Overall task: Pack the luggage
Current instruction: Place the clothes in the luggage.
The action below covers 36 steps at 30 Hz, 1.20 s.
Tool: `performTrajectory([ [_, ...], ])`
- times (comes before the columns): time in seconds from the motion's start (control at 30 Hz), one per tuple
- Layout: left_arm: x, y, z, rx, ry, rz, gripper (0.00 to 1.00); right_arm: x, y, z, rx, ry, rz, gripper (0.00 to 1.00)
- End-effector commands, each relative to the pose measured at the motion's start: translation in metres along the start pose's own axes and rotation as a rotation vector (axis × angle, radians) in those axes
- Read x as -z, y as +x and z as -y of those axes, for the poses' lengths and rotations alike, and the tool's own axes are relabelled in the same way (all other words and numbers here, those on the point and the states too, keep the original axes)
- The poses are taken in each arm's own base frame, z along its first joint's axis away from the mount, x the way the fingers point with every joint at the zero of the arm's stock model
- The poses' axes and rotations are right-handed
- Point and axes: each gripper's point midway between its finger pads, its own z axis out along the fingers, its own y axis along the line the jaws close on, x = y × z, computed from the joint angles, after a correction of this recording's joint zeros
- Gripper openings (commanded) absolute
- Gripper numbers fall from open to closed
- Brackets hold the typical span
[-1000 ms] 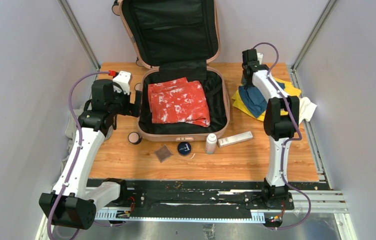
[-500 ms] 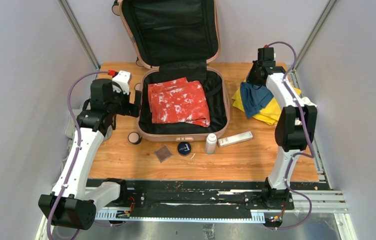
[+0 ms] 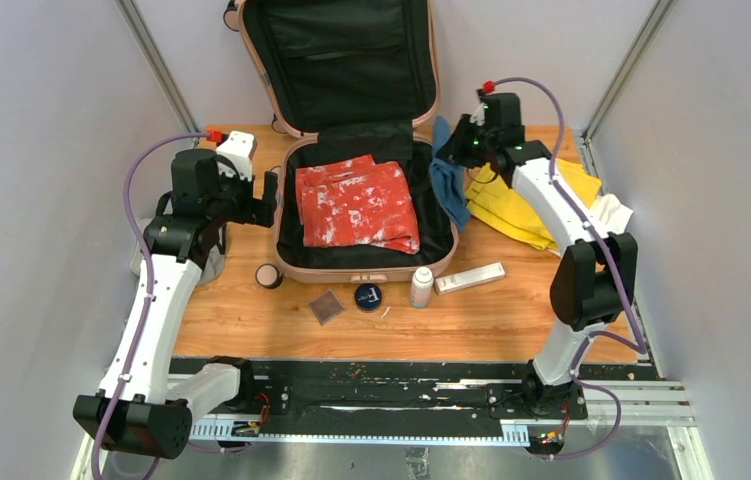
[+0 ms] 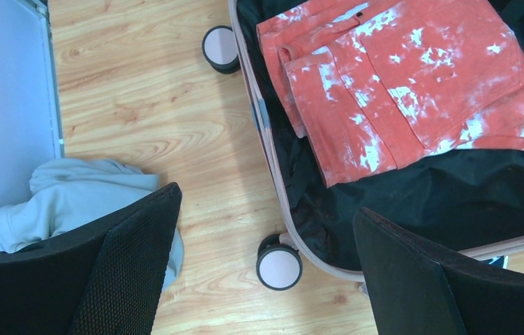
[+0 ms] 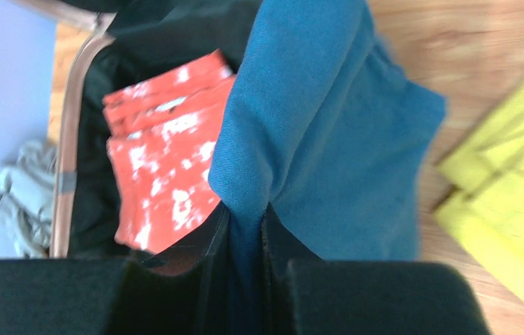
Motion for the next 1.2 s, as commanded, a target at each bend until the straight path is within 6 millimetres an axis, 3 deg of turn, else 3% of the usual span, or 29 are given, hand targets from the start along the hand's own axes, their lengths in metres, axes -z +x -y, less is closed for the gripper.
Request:
performTrajectory([
  [0.0,0.007,0.003,-0.004,0.007,-0.024,-0.006,1.0,-0.009,0.031,-0.075,0.077,-0.203,-0.078,0.0],
  [0.2,0.011,0.006,-0.006,-0.001,-0.038,-0.007,1.0,-0.031,0.079,-0.126,0.151,-0.266,-0.163,0.0],
  [0.33,0.013,0.009,-0.008,-0.011,-0.049,-0.008,1.0,-0.054,0.112,-0.143,0.18,-0.272,-0.222,0.0],
  [0.53,0.01,0.019,-0.009,-0.033,-0.054,-0.016,1.0,-0.105,0.189,-0.166,0.248,-0.251,-0.35,0.0],
  [0.73,0.012,0.022,-0.014,-0.057,-0.077,-0.023,1.0,-0.13,0.218,-0.206,0.329,-0.276,-0.338,0.0],
  [0.9,0.012,0.024,-0.014,-0.063,-0.078,-0.024,1.0,-0.146,0.228,-0.216,0.367,-0.277,-0.325,0.0],
  [1.03,0.009,0.027,-0.014,-0.066,-0.076,-0.035,1.0,-0.155,0.24,-0.213,0.408,-0.273,-0.342,0.0],
  [1.1,0.007,0.027,-0.014,-0.067,-0.074,-0.038,1.0,-0.156,0.248,-0.21,0.422,-0.277,-0.365,0.05],
  [1.17,0.005,0.028,-0.013,-0.065,-0.073,-0.042,1.0,-0.157,0.254,-0.205,0.428,-0.281,-0.391,0.21],
])
